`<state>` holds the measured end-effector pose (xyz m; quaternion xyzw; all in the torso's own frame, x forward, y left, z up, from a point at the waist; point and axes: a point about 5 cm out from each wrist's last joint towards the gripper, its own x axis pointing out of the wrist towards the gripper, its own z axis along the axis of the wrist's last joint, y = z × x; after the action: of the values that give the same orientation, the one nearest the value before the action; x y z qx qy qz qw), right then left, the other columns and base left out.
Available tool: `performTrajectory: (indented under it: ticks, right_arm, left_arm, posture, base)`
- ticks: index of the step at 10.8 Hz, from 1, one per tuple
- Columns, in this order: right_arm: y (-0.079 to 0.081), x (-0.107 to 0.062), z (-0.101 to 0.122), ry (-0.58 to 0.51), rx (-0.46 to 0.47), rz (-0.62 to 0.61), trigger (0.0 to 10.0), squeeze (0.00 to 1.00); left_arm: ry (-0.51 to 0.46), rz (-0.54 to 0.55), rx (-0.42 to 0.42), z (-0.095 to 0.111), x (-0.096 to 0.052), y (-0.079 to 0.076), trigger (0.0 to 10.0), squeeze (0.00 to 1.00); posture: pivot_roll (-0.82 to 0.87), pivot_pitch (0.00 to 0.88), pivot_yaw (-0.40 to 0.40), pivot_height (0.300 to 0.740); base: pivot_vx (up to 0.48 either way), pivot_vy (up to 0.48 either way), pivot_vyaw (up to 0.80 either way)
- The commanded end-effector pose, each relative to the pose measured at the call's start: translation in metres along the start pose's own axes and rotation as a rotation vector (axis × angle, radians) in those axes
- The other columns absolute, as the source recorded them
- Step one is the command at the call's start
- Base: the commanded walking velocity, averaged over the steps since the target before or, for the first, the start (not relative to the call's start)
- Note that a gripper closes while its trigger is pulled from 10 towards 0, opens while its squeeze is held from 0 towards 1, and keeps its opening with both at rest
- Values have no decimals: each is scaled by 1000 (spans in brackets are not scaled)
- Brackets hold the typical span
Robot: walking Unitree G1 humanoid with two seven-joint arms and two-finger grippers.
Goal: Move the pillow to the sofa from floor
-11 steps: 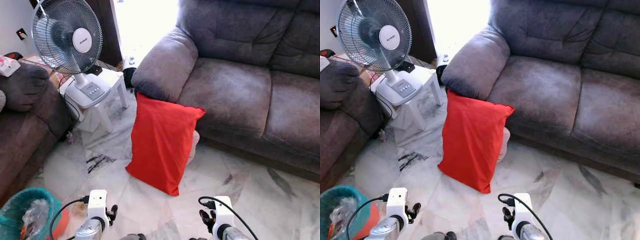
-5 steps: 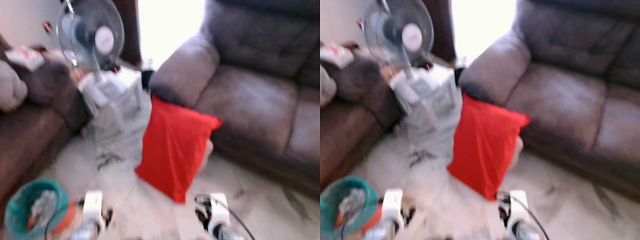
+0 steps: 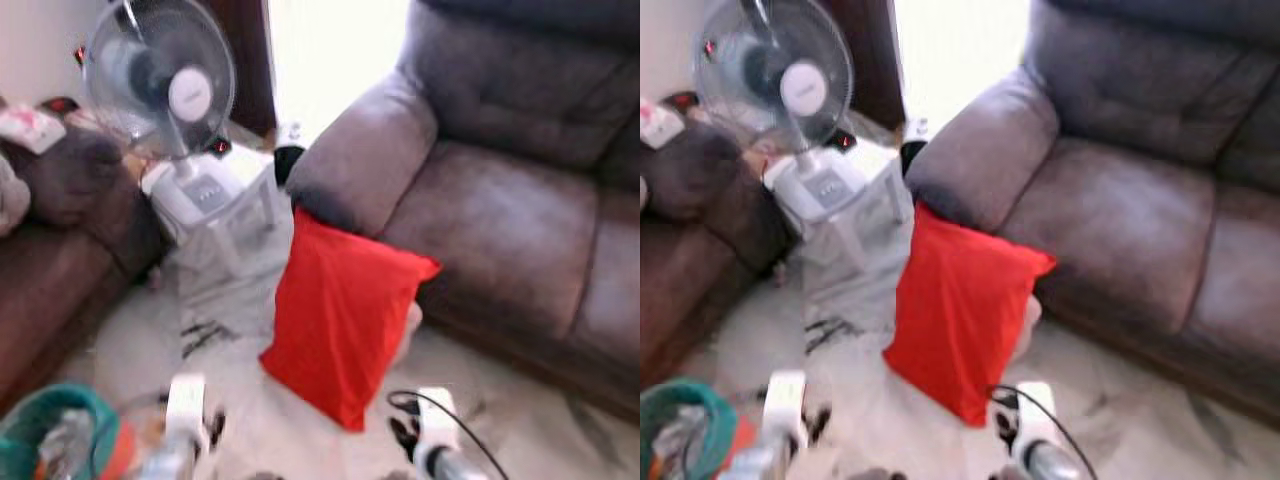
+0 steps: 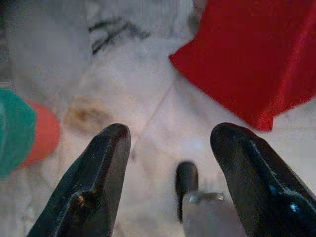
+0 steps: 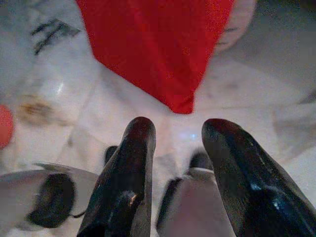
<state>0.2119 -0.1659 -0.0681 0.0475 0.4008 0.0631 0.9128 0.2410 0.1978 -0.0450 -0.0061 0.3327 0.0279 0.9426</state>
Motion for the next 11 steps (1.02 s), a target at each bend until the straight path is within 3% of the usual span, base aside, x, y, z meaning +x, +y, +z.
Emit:
performTrajectory:
  ticks: [1,4,6,9,11]
  right_arm:
    - [-5,-3,-10,32,14,-21,10000,0]
    - [-5,-3,-11,41,25,-31,10000,0]
    - [-5,-3,-10,36,23,-32,10000,0]
    - [-6,-3,-11,33,32,-35,10000,0]
    - [-5,-3,-12,42,40,-31,10000,0]
  left_arm:
    - [54,-11,-7,-18,-5,-5,10000,0]
    - [54,-10,-7,-18,-5,-5,10000,0]
    - [65,-4,-18,-20,-5,-4,10000,0]
    - [75,-4,-24,-22,-5,-4,10000,0]
    - [76,-5,-24,-22,-5,-4,10000,0]
  posture:
    - [77,179,29,718]
    - [77,181,30,718]
    - [77,181,29,718]
    - [78,180,28,718]
    - [77,180,29,718]
  base:
    - [0,0,0]
    - [0,0,0]
    - [0,0,-731]
    - [0,305,0]
    - [0,334,-734]
